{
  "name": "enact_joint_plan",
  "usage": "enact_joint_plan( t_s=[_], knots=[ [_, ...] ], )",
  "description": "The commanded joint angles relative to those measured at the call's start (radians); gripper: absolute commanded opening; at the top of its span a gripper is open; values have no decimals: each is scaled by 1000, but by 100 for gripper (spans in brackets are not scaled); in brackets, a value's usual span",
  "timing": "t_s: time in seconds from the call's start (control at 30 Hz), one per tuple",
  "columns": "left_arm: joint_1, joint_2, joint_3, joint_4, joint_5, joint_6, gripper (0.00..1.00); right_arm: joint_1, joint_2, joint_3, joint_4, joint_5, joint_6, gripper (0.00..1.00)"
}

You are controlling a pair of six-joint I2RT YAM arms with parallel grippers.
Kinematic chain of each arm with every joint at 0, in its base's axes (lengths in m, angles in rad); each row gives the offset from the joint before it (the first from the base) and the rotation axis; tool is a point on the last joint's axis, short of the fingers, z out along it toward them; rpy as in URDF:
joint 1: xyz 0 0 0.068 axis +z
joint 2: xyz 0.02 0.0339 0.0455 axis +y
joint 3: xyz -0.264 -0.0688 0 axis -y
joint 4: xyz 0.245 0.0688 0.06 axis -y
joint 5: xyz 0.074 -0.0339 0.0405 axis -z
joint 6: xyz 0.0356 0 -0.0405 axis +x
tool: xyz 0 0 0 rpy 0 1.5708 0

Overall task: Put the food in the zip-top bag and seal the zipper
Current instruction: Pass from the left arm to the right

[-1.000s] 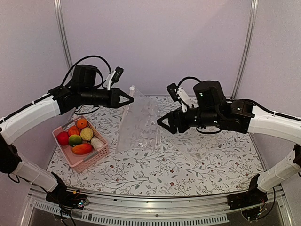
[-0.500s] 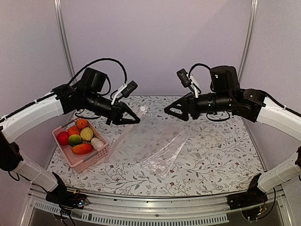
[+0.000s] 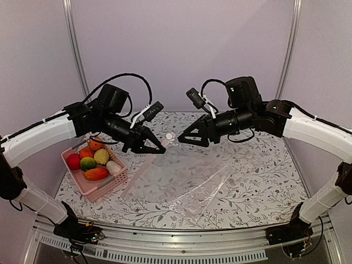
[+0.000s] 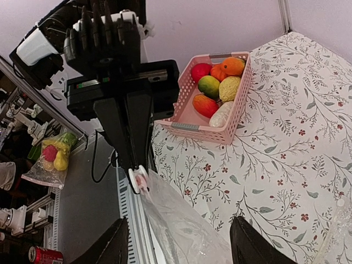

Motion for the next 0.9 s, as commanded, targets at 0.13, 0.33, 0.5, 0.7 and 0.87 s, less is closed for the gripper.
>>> enact_joint_plan(
  t_s=[0.13, 0.33, 0.5, 0.7, 0.87],
  knots=[
    [-18, -13, -20, 20, 37, 6, 0, 23, 52, 51, -37, -103, -15, 55],
    [-19, -10, -20, 24, 44, 3, 0, 33, 64, 55, -40, -117, -17, 48],
    [-19, -11, -22, 27, 46, 2, 0, 41, 75, 61, -30, -125, -13, 41],
    [-21, -9, -23, 28, 47, 1, 0, 44, 88, 65, -15, -121, -8, 28],
    [-21, -8, -25, 27, 40, 1, 0, 45, 86, 62, 6, -128, 4, 23]
  ],
)
